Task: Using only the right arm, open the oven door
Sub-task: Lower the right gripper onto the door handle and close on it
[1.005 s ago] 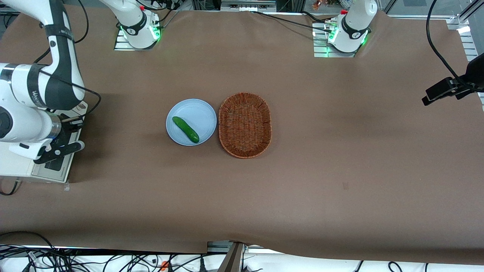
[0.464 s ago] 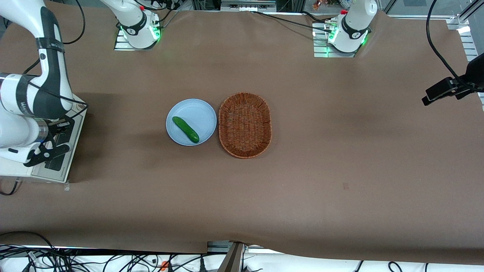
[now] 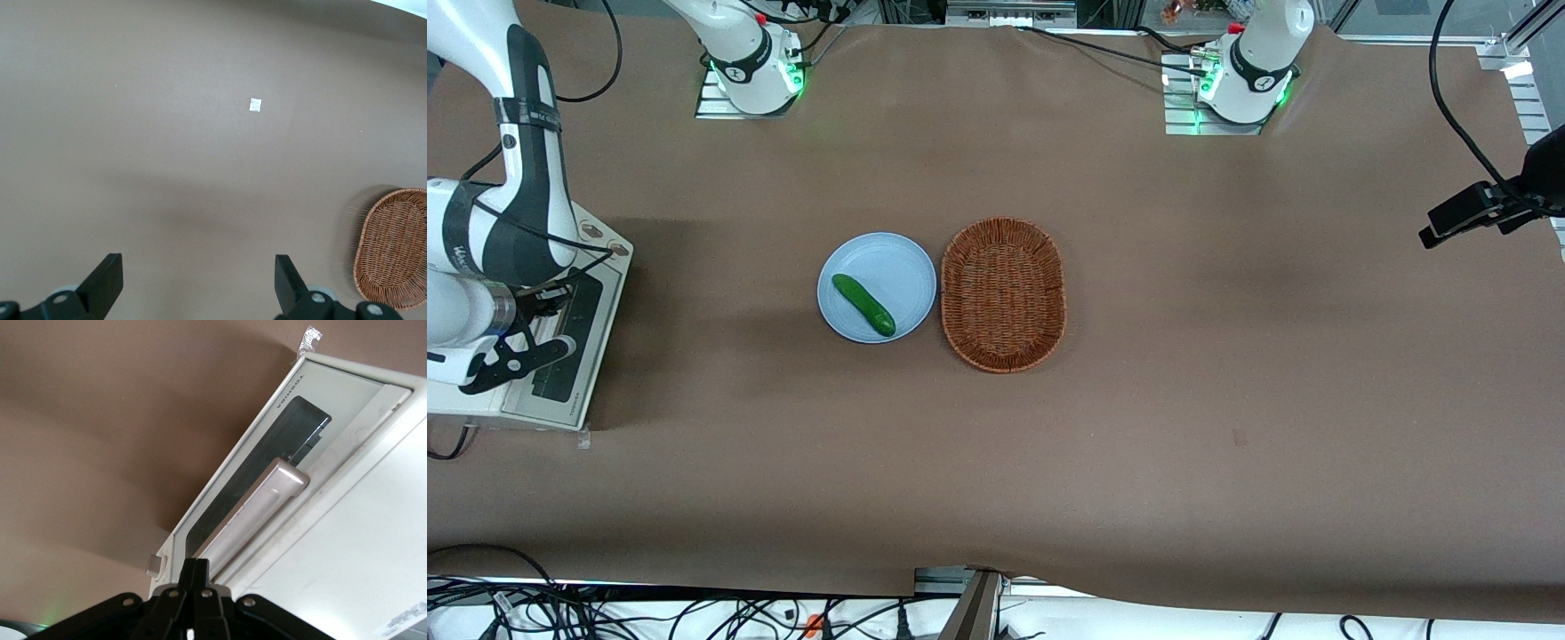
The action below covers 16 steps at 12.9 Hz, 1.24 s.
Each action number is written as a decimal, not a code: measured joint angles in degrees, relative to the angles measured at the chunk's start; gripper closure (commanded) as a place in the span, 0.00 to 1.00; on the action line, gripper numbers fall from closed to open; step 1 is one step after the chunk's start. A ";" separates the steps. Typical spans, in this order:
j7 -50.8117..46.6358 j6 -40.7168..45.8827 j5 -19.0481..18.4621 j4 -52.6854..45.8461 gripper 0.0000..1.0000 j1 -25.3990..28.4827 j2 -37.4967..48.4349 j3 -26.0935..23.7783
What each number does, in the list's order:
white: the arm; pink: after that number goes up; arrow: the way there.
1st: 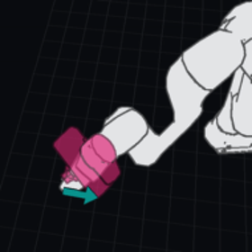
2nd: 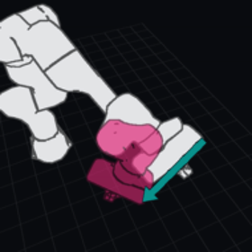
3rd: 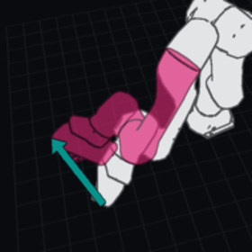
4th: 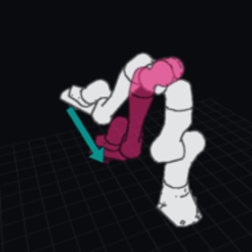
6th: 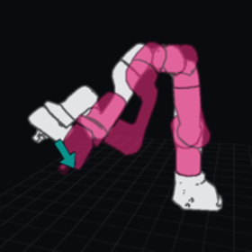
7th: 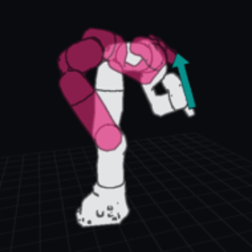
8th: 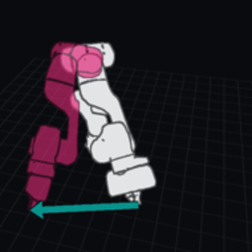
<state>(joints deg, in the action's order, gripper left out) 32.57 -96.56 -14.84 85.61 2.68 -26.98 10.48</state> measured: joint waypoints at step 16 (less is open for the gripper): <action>1.29 -2.19 -2.18 0.00 1.00 -0.69 -2.03 -0.02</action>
<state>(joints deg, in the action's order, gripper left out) 33.86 -98.75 -17.02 85.61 1.99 -29.01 10.45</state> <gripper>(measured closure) 0.991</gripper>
